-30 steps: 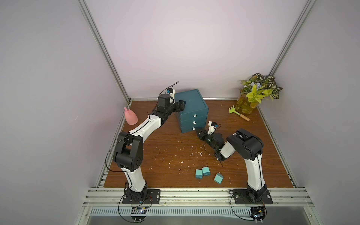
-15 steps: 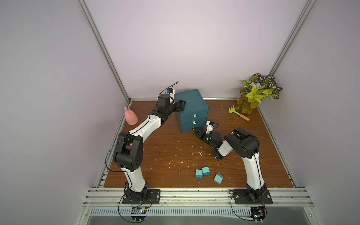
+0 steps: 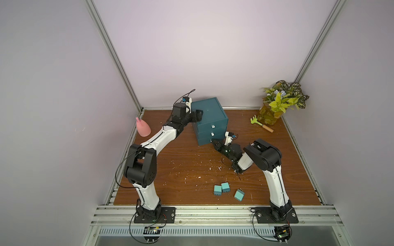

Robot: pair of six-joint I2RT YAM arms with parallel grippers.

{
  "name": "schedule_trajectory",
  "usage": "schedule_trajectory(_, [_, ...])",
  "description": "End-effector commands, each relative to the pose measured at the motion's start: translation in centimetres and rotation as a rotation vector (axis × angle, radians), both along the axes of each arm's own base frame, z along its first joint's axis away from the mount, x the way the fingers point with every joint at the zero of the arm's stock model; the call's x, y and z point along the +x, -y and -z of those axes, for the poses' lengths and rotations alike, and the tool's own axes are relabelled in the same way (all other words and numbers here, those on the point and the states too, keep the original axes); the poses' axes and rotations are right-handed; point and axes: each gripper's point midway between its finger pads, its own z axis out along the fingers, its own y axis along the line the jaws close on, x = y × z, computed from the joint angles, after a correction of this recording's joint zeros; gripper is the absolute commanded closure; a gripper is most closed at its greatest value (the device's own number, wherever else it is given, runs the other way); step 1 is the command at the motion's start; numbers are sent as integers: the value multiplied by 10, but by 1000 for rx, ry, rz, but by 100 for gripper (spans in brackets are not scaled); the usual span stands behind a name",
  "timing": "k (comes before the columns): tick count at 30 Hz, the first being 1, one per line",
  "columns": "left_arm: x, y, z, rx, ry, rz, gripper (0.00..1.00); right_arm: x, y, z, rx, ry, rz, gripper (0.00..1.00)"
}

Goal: Place the plugs into the drawer by color
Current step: Open the drawer in the storage box.

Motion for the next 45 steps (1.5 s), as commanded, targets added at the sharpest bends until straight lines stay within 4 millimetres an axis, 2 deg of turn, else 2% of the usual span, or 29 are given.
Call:
schedule_trajectory(1, [-9, -13, 47, 59, -129, -20, 18, 2, 0, -8, 16, 21, -8, 92])
schedule_trajectory(3, [-9, -14, 47, 59, -131, -21, 18, 1, 2, -8, 12, 23, -4, 100])
schedule_trajectory(9, [-8, -15, 49, 53, -135, -22, 18, -8, 9, -16, -44, 26, -4, 100])
schedule_trajectory(14, [-8, -15, 50, 50, -137, -22, 18, -22, 19, -25, -77, 37, -5, 100])
schedule_trajectory(18, [-7, -15, 50, 47, -138, -23, 18, -37, 25, -25, -93, 28, -18, 100])
schedule_trajectory(26, [-8, -13, 51, 41, -140, -18, 18, -72, 40, -14, -162, -9, -40, 100])
schedule_trajectory(33, [-8, -12, 48, 35, -136, -16, 18, -95, 42, -5, -222, -35, -69, 100])
schedule_trajectory(45, [-8, -12, 50, 36, -139, -16, 18, -106, 40, 2, -267, -43, -107, 100])
